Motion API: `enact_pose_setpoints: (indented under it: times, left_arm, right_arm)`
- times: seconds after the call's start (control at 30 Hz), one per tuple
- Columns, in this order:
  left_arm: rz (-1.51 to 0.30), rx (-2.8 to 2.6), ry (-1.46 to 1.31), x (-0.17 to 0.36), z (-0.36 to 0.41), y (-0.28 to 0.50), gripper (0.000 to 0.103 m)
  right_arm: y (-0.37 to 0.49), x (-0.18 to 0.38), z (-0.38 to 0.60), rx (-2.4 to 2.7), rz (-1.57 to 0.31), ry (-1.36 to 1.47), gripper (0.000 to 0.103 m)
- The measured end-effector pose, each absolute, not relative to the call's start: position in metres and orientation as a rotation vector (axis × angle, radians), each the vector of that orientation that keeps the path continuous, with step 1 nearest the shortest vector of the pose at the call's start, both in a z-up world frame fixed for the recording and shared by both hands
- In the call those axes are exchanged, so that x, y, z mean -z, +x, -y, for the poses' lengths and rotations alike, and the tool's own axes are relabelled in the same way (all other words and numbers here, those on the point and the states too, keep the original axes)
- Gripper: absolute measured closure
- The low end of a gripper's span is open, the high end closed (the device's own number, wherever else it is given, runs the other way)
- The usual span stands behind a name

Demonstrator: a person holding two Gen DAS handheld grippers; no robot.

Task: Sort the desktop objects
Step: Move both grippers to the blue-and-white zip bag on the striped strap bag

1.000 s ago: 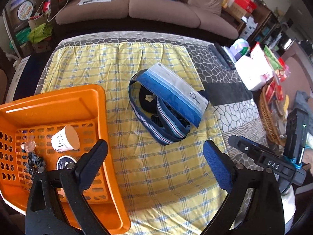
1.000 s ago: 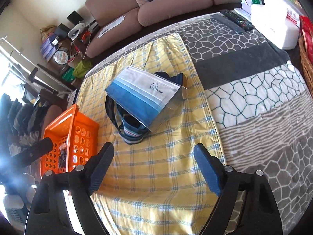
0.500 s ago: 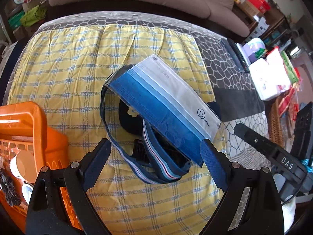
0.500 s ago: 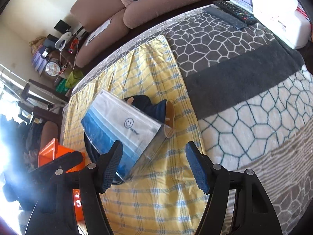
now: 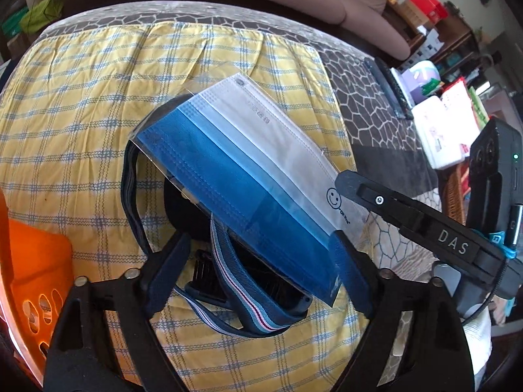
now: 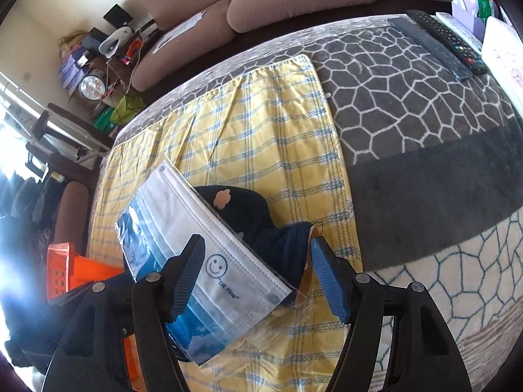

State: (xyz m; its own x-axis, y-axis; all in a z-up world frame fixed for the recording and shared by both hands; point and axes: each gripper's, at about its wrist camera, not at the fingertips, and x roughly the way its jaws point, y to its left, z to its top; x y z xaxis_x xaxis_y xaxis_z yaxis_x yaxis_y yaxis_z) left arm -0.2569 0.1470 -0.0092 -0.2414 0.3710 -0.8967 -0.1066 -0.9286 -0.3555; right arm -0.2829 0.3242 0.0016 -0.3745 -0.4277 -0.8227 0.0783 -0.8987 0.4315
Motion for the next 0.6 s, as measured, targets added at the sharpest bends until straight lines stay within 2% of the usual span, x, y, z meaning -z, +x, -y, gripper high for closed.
enact_pose_setpoints:
  times: [0.03,0.07,0.17,0.6]
  left_arm:
    - [0.310,-2.226,-1.719,0.011,-0.148,-0.257,0.040]
    - [0.301,-2.219,-1.725,0.012,-0.150,-0.256,0.044]
    - [0.309,-2.221,-1.714,0.012,-0.151,-0.254,0.044]
    - [0.293,-2.170,-1.688,-0.001,-0.159,-0.222,0.044]
  right_arm:
    - [-0.282,0.001,-0.323,2.317,0.470,1.548,0.033]
    - [-0.281,0.003,-0.322,2.306,0.473,1.554,0.033]
    - [-0.275,0.005,-0.321,2.299,0.464,1.572,0.033]
    - [-0.229,-0.012,-0.326,2.164,0.633,1.567,0.038]
